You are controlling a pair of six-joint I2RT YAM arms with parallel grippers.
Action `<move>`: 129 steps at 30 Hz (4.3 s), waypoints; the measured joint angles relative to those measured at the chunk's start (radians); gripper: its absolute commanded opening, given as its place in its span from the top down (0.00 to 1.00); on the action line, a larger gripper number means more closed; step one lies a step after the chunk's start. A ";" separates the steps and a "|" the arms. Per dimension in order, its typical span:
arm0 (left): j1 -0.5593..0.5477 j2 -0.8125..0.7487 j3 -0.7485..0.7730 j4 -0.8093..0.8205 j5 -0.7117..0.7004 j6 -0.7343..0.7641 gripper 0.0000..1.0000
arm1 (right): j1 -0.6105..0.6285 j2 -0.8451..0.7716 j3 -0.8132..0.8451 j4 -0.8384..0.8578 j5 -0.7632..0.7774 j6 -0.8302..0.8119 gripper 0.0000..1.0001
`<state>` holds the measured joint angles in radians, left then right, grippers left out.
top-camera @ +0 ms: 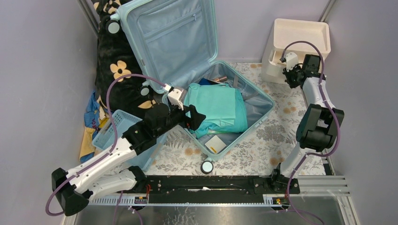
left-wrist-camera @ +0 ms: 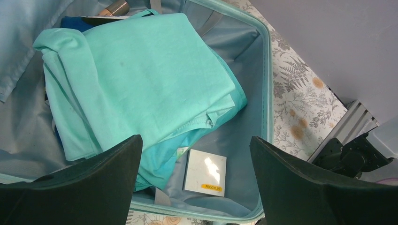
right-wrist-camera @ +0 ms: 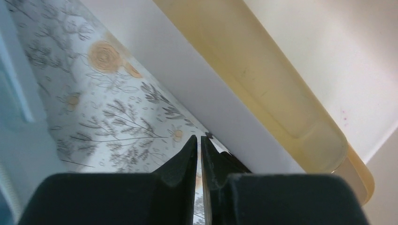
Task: Open, take out, and arrange the luggage
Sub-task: Close the drawer of the storage box.
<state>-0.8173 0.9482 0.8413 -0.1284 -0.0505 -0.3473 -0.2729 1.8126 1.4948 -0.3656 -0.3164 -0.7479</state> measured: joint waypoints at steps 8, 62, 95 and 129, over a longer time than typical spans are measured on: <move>0.000 0.032 0.014 0.000 0.002 0.000 0.09 | -0.032 -0.045 -0.078 0.065 0.080 -0.103 0.84; 0.000 0.089 0.101 0.049 0.110 -0.090 0.09 | -0.215 -0.040 -0.072 0.130 0.005 0.085 0.75; 0.000 0.060 0.006 0.121 0.096 -0.026 0.08 | -0.209 0.029 -0.010 0.055 -0.361 0.542 0.64; 0.004 0.057 -0.019 0.143 0.097 -0.016 0.08 | 0.045 0.044 0.100 -0.016 -0.266 0.507 0.77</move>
<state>-0.8135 1.0054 0.8223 0.0151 0.0460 -0.3630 -0.2283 1.8565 1.5948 -0.3813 -0.5819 -0.2413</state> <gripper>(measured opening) 0.921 0.193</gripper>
